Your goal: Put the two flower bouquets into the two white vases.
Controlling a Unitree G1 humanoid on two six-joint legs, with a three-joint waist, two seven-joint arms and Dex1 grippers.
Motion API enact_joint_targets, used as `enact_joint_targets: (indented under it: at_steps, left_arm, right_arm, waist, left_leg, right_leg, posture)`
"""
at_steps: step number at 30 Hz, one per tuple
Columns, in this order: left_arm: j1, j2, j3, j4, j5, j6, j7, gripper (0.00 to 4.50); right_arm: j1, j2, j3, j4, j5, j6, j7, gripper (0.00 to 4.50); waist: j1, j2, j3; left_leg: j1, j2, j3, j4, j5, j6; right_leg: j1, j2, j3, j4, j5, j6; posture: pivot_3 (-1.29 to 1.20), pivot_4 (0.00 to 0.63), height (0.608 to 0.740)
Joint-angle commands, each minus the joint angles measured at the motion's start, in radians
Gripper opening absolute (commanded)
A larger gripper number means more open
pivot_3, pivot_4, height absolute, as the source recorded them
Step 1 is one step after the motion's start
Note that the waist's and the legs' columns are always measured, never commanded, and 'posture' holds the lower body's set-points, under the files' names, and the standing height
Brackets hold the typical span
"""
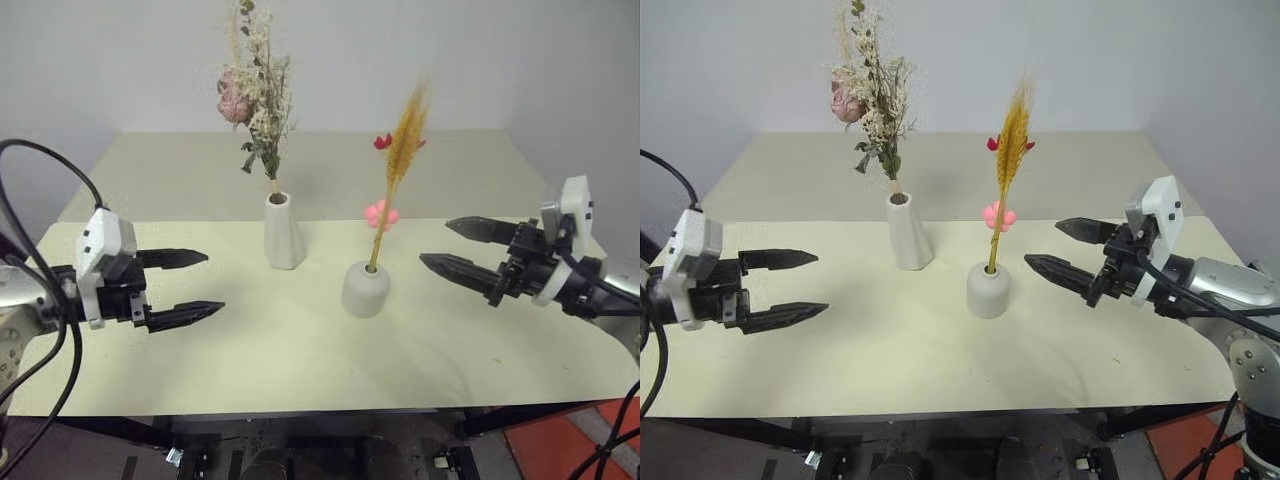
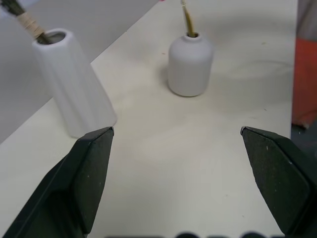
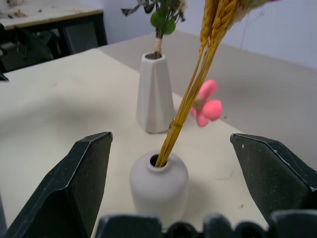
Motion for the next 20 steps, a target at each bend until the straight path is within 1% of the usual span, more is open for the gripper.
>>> enact_joint_targets:
  at_steps: [1,5,20]
  left_arm:
    - [-0.033,0.014,0.033,-0.022,-0.039,0.007,0.047,4.48]
    - [-0.023,0.017,0.034,-0.036,-0.065,0.016,0.070,4.48]
    - [0.085,0.019,0.100,-0.107,-0.138,0.041,0.122,4.48]
  right_arm:
    - [-0.001,-0.023,-0.056,0.011,0.005,-0.013,0.023,4.50]
    - [0.002,-0.023,-0.054,0.023,0.002,-0.011,0.031,4.50]
    - [-0.027,-0.033,-0.024,0.068,-0.027,-0.021,0.085,4.50]
  waist:
    - [-0.002,0.000,0.000]
    - [-0.007,0.000,0.000]
    - [-0.007,0.000,0.000]
  left_leg:
    - [0.001,0.000,0.000,0.000,0.000,0.000]
    - [0.012,0.001,0.000,-0.001,-0.001,0.001]
    - [0.014,0.002,0.002,-0.002,-0.001,0.001]
  right_leg:
    - [0.002,0.000,0.000,-0.001,0.000,0.000]
    - [0.013,0.001,0.000,-0.003,-0.001,0.001]
    - [0.013,0.001,0.000,-0.003,-0.001,0.001]
  posture:
    - [0.00,0.150,0.740]
    - [0.00,0.150,0.740]
    - [0.00,0.150,0.740]
